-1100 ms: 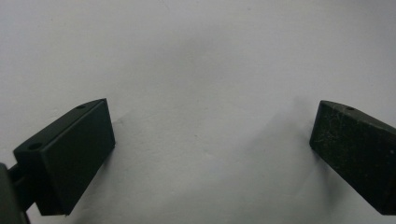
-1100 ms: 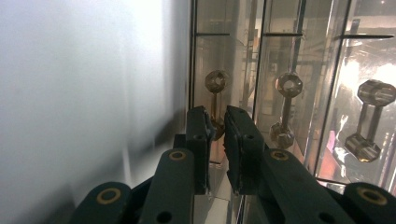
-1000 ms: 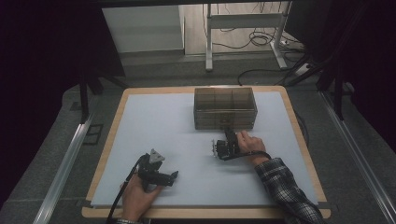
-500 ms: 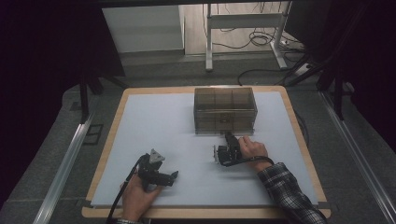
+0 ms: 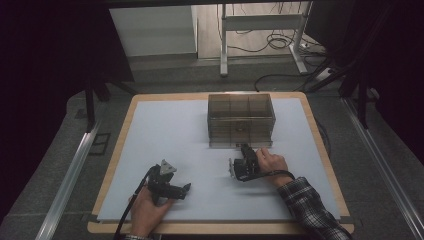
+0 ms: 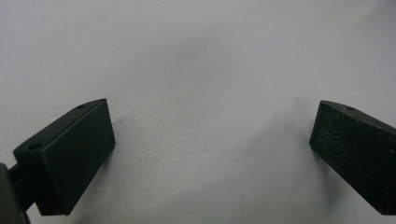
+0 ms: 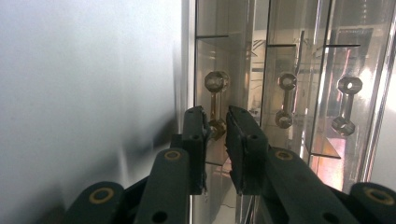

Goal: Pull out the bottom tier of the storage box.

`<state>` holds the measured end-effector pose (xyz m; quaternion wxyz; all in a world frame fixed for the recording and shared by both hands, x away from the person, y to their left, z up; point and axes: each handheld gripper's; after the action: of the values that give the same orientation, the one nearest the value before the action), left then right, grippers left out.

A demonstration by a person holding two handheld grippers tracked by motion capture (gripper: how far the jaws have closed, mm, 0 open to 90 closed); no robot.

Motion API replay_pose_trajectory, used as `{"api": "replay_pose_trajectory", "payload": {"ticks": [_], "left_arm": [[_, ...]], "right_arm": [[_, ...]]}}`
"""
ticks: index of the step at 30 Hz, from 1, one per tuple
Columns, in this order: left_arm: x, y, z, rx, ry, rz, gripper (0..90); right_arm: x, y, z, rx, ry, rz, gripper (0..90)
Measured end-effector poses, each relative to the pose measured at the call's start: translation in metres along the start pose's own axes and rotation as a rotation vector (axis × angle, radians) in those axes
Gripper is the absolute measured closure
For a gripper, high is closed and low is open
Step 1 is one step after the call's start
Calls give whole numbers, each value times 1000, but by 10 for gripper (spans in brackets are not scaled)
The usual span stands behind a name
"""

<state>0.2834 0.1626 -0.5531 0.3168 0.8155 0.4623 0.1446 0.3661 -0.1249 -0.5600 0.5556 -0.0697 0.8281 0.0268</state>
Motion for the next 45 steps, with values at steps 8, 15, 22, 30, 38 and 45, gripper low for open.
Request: {"api": "replay_pose_trajectory", "payload": {"ticks": [8,15,22,30,38,45], "left_arm": [[0,0,0,0,0,0,0],[0,0,0,0,0,0,0],[0,0,0,0,0,0,0],[0,0,0,0,0,1,0],[0,0,0,0,0,1,0],[0,0,0,0,1,4,0]], "right_arm": [[-9,-5,-5,-30,43,50,725],[-18,-8,-8,-60,89,99,701],[-28,-11,-10,-81,152,148,678],[-38,-16,-9,-123,250,223,657],[-51,-25,-8,-167,358,292,641],[-63,-32,-4,-197,457,340,627]]}}
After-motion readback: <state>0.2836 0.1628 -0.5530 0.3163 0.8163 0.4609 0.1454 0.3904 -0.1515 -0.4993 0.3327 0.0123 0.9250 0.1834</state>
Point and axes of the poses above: each handheld gripper's, and its own axes: z roughly forward along the jaws, y roughly out of its top, x roughly to its left, and after that the axes turned 3 degrees about x, right-handed
